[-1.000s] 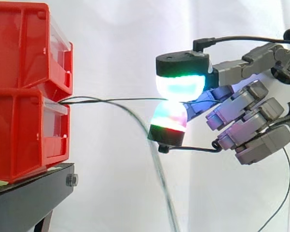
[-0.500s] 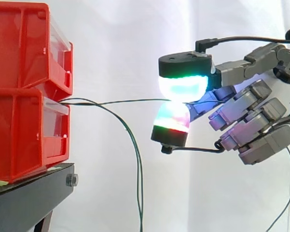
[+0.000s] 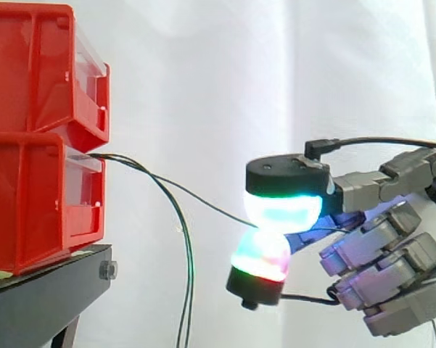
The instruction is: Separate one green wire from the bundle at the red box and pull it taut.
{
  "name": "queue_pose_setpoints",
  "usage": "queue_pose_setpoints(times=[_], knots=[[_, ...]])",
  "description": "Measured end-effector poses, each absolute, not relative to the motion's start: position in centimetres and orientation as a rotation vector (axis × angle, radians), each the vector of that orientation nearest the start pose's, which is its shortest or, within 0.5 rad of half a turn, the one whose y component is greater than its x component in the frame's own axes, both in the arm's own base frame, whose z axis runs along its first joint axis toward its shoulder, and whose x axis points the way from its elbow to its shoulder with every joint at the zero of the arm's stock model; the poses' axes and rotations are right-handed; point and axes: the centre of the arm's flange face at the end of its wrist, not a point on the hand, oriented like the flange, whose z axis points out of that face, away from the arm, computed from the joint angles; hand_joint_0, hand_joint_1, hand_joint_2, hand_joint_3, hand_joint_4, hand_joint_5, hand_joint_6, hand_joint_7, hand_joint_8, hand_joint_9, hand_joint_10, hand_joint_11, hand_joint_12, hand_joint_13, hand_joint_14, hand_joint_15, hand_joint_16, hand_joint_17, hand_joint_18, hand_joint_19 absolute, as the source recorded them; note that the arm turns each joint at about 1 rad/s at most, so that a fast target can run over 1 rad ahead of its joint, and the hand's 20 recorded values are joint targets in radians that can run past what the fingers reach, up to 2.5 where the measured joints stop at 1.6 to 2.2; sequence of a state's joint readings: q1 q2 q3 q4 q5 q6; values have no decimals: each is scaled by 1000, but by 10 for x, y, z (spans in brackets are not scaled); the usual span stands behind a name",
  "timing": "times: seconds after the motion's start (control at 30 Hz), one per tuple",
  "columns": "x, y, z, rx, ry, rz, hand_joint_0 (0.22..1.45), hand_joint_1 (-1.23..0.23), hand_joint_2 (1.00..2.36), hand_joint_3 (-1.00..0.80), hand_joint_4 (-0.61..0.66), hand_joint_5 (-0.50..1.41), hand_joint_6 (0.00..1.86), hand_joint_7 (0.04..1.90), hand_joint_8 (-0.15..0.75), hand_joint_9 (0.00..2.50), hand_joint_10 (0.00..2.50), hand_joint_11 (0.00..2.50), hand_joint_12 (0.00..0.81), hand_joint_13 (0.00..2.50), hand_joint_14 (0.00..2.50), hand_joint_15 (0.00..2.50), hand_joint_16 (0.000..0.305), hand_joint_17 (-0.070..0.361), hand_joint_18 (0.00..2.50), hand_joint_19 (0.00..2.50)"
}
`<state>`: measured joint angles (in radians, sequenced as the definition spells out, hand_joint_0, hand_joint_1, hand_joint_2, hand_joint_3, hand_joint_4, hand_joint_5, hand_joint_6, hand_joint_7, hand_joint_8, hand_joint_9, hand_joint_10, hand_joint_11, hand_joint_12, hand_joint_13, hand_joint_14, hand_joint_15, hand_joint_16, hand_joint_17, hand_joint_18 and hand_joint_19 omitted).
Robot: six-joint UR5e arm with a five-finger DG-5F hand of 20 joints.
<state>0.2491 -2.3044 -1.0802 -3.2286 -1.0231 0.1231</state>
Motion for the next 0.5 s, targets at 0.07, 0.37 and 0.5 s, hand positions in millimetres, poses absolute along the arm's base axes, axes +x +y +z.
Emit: queue_pose_setpoints(times=[0.07, 0.37, 0.5], knots=[[742, -1, 261, 1520, 1133, 860, 658, -708, 1020, -251, 79, -161, 903, 980, 280, 1241, 1951, 1261, 332, 1146, 2445, 1133, 44, 98, 1382, 1563], [748, 3, 262, 1476, 1113, 887, 657, -707, 1020, -251, 87, -161, 903, 986, 280, 1245, 1929, 1268, 328, 1149, 2409, 1125, 43, 98, 1374, 1558], [749, 6, 262, 1461, 1117, 888, 658, -706, 1019, -253, 85, -160, 903, 978, 279, 1246, 1928, 1271, 337, 1152, 2394, 1154, 44, 99, 1370, 1545]])
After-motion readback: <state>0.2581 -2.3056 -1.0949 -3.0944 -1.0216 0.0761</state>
